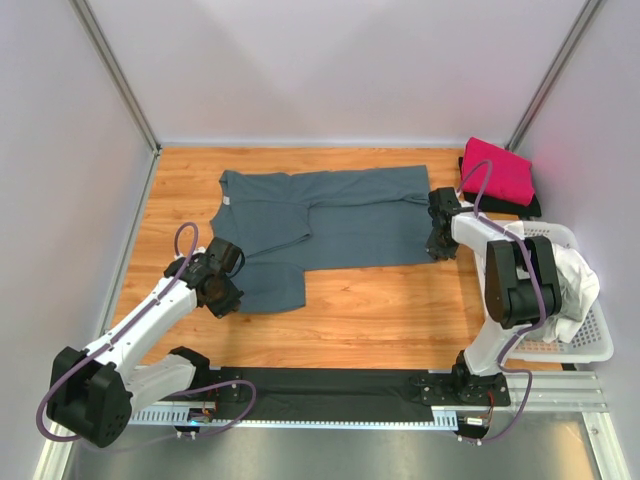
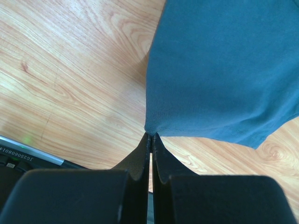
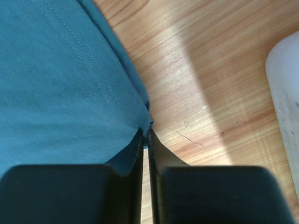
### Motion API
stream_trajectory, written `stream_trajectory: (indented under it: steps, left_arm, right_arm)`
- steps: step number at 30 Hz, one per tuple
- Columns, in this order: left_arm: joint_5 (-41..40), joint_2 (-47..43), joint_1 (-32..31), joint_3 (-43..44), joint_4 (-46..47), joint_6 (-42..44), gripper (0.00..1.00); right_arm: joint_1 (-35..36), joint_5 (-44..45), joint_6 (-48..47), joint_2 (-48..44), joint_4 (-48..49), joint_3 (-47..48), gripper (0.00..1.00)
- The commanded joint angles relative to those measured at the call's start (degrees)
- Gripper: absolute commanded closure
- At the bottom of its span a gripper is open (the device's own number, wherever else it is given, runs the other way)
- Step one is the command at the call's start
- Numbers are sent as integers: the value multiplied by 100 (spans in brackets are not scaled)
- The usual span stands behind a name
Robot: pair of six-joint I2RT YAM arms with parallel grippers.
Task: Fold and stack the t-shirts
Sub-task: Fold the tshirt
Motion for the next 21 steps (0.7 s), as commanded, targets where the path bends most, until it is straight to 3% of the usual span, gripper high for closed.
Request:
stream_trajectory:
  steps: [1, 13, 21]
  left_arm:
    - [-108, -55, -3, 233, -60, 36, 100]
    - [-424, 244, -3, 980, -236, 546, 100]
    - [-863, 472, 6, 1753, -447, 660, 100]
  right_arm:
    - [-57, 416, 7, 122, 100, -2, 97]
    - [-66, 12, 25, -352, -15, 349, 99]
    - [-171, -129, -107, -133, -392, 1078, 100]
